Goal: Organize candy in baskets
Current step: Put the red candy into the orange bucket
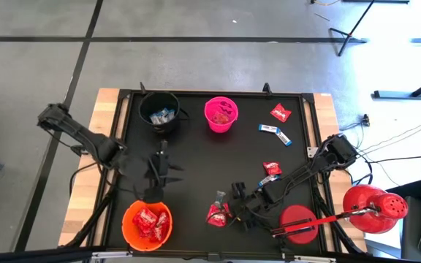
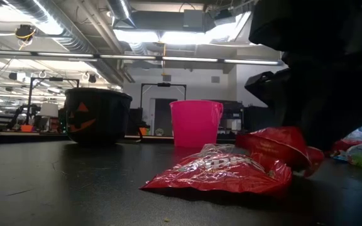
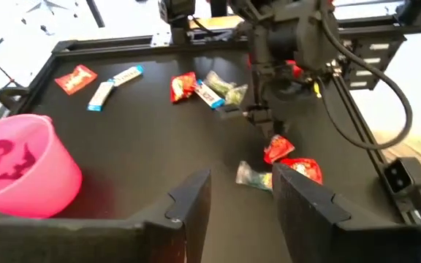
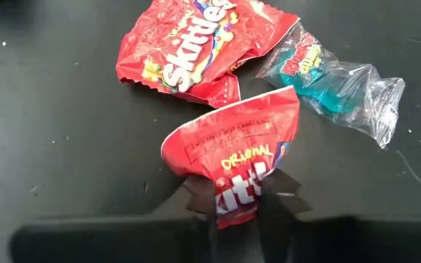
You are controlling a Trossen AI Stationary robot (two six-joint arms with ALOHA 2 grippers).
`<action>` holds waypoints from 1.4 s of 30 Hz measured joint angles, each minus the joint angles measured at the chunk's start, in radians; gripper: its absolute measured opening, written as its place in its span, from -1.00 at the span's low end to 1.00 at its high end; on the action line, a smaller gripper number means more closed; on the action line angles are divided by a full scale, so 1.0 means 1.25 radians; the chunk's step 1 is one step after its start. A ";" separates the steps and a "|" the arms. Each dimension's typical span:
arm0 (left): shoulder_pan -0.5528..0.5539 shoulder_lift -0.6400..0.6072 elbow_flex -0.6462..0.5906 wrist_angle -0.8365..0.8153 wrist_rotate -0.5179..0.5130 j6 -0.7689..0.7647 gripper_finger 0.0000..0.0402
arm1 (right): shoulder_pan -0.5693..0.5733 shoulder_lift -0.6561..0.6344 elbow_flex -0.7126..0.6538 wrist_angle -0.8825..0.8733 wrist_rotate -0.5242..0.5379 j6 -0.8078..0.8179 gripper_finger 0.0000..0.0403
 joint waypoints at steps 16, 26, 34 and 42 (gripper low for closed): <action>-0.016 0.027 0.000 0.000 -0.028 -0.041 -0.32 | -0.031 0.000 0.082 -0.041 0.031 -0.066 -0.80; -0.016 0.101 0.000 0.002 -0.028 -0.042 -0.32 | -0.059 0.000 0.164 -0.044 0.182 -0.133 -0.80; -0.016 0.200 0.000 0.072 -0.034 -0.041 -0.32 | -0.085 0.000 0.235 -0.044 0.320 -0.162 -0.79; -0.014 0.246 0.000 0.120 -0.120 -0.034 -0.32 | -0.100 0.000 0.256 -0.028 0.317 -0.173 -0.79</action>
